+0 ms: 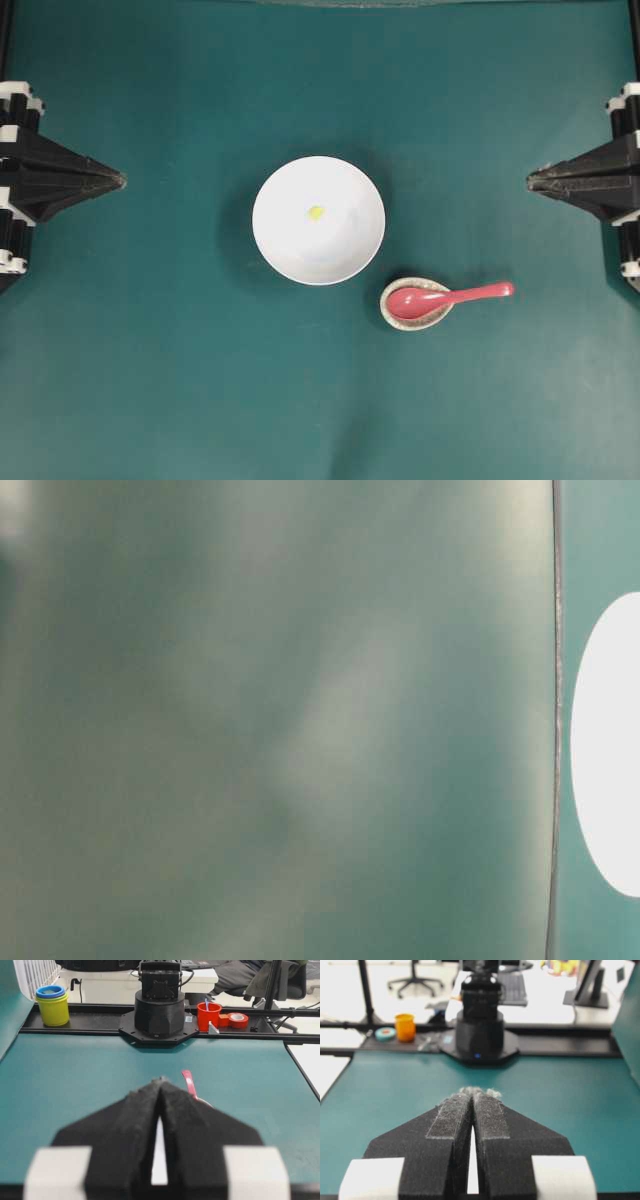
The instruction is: Scoop the yellow hexagonal prism block from the bowl with a spoon using the right arm.
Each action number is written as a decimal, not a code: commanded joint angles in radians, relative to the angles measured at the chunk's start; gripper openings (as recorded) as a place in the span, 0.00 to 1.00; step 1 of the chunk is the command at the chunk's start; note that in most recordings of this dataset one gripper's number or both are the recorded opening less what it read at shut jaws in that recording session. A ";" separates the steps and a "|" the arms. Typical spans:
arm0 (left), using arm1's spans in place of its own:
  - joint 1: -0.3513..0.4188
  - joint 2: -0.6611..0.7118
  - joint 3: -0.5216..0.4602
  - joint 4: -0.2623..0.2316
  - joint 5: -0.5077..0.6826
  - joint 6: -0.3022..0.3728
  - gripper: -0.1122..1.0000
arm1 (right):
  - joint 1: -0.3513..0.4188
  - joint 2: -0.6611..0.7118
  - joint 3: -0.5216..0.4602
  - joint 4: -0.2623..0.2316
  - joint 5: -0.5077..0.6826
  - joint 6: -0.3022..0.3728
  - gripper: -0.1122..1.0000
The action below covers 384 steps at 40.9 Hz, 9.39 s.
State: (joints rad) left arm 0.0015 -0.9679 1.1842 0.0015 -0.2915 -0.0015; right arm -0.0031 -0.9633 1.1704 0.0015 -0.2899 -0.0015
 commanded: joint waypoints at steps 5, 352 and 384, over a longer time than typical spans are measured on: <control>0.002 -0.003 -0.032 0.011 0.012 0.003 0.10 | -0.003 0.002 -0.029 0.003 0.032 0.012 0.10; 0.002 0.008 -0.021 0.012 0.087 -0.018 0.10 | -0.112 0.989 -0.690 0.089 0.607 0.195 0.31; 0.002 0.008 -0.021 0.012 0.089 -0.018 0.10 | -0.087 0.923 -0.718 0.054 0.658 0.193 0.31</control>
State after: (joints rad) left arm 0.0031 -0.9679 1.1781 0.0123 -0.1979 -0.0184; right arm -0.0874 0.0077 0.4755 0.0583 0.3590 0.1887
